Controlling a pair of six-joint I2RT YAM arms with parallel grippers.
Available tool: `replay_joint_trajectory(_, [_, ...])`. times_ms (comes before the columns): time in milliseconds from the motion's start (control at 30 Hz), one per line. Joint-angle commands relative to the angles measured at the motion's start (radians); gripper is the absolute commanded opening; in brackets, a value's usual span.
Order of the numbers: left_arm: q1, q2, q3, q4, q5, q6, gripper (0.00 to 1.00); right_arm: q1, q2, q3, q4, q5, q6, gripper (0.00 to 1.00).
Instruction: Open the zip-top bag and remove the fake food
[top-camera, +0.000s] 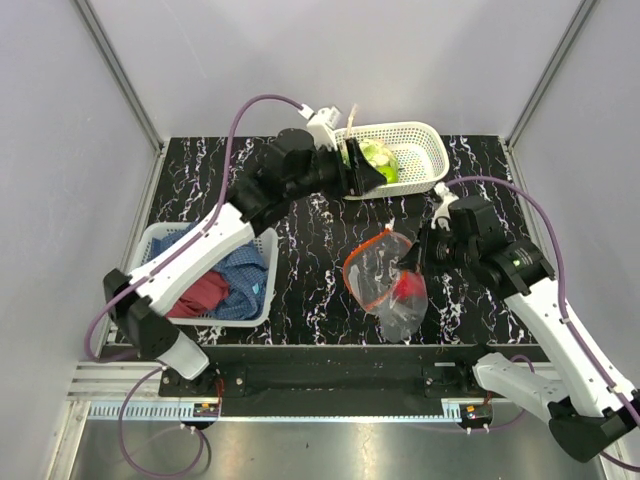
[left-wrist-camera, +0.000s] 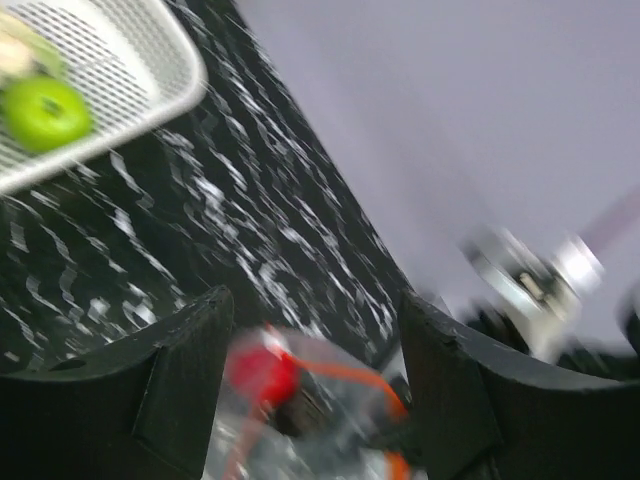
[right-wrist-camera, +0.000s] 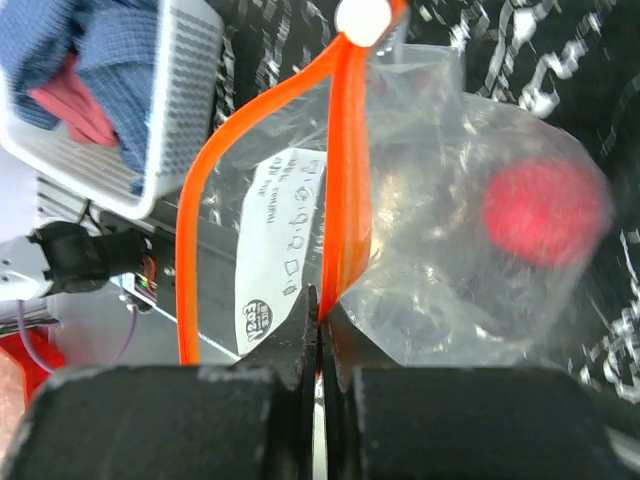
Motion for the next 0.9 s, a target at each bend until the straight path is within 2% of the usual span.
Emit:
replay_joint_trajectory(0, [-0.165,-0.113,-0.033,-0.154,-0.017,-0.001,0.66,-0.005,-0.012,0.035,0.139,-0.058,-0.026,0.0])
replay_joint_trajectory(67, [-0.234,-0.13,-0.058,-0.197,-0.055,-0.015,0.63,-0.005,-0.02,0.005,0.16,-0.054,0.006,0.0])
replay_joint_trajectory(200, [-0.26,-0.118,-0.13,-0.255,-0.103,-0.102,0.44,-0.003,-0.049,-0.12,0.205,-0.078,0.079,0.0])
replay_joint_trajectory(233, [-0.263,-0.101,-0.139,-0.271,-0.106,-0.116,0.35,-0.003,-0.052,-0.132,0.217,-0.086,0.101,0.0])
replay_joint_trajectory(333, [-0.283,-0.058,-0.155,-0.312,-0.137,-0.133,0.26,-0.005,-0.057,-0.164,0.228,-0.098,0.141,0.0])
replay_joint_trajectory(467, [-0.297,-0.034,-0.145,-0.337,-0.158,-0.136,0.2,-0.003,-0.052,-0.177,0.229,-0.094,0.191,0.0])
replay_joint_trajectory(600, [-0.308,-0.024,-0.135,-0.378,-0.239,-0.145,0.17,-0.005,-0.04,-0.177,0.234,-0.097,0.243,0.0])
replay_joint_trajectory(867, [-0.317,0.083,-0.106,-0.397,-0.334,-0.145,0.14,-0.005,-0.044,-0.18,0.242,-0.107,0.326,0.0])
